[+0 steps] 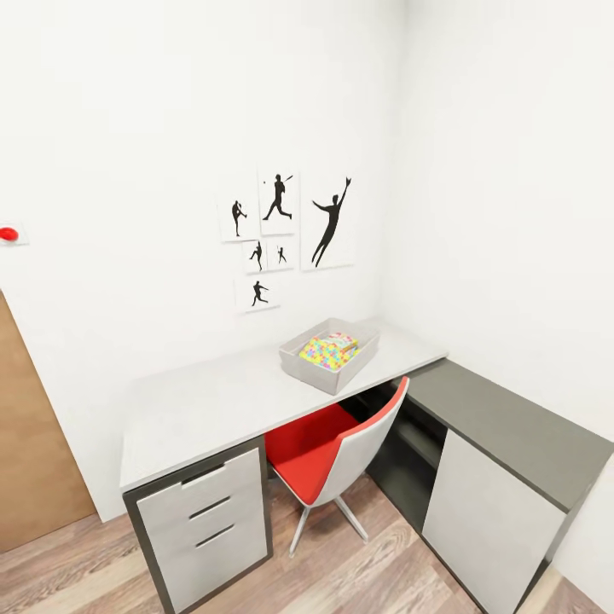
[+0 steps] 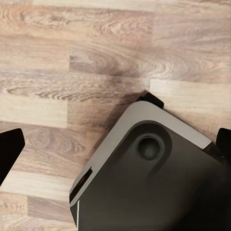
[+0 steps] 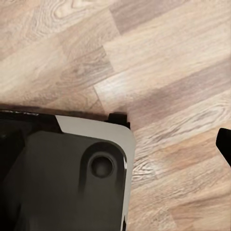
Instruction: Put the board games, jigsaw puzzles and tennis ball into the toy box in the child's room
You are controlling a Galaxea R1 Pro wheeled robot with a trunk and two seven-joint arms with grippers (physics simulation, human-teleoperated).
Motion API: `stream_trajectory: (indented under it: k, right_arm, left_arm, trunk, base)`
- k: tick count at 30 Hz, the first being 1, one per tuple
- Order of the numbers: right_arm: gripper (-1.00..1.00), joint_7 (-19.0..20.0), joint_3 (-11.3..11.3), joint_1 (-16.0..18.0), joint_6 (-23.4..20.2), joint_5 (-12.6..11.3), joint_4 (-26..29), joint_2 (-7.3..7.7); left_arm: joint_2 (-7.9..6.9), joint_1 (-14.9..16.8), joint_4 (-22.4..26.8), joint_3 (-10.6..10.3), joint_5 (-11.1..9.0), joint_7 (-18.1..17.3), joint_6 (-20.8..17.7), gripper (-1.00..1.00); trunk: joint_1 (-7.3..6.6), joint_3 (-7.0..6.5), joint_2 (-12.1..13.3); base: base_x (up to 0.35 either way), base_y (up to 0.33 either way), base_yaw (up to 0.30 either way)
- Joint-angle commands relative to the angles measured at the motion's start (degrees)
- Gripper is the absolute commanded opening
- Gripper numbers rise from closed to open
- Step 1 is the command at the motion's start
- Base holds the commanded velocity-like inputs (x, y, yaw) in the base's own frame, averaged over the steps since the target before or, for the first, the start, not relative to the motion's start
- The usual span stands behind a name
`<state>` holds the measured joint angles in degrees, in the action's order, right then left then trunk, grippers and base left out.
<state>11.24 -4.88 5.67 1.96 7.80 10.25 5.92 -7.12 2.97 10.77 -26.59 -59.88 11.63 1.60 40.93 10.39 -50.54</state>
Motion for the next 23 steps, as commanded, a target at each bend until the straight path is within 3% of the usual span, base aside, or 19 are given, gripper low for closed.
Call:
stream_trajectory:
  k: [1,23]
  right_arm:
    - [1.00,0.28,-0.49,0.04,0.23,0.61,-0.04,-0.01]
    - [1.00,0.28,-0.56,0.04,0.35,0.63,-0.05,-0.03]
  left_arm:
    - [-0.04,0.02,0.08,-0.49,-0.48,0.32,0.15,1.00]
    - [0.01,0.02,0.03,-0.65,-0.32,0.32,0.15,1.00]
  trunk:
    - [0.01,0.08,-0.06]
    - [0.01,0.08,-0.06]
  base:
    - [0.000,0.000,0.000]
    - [0.000,0.000,0.000]
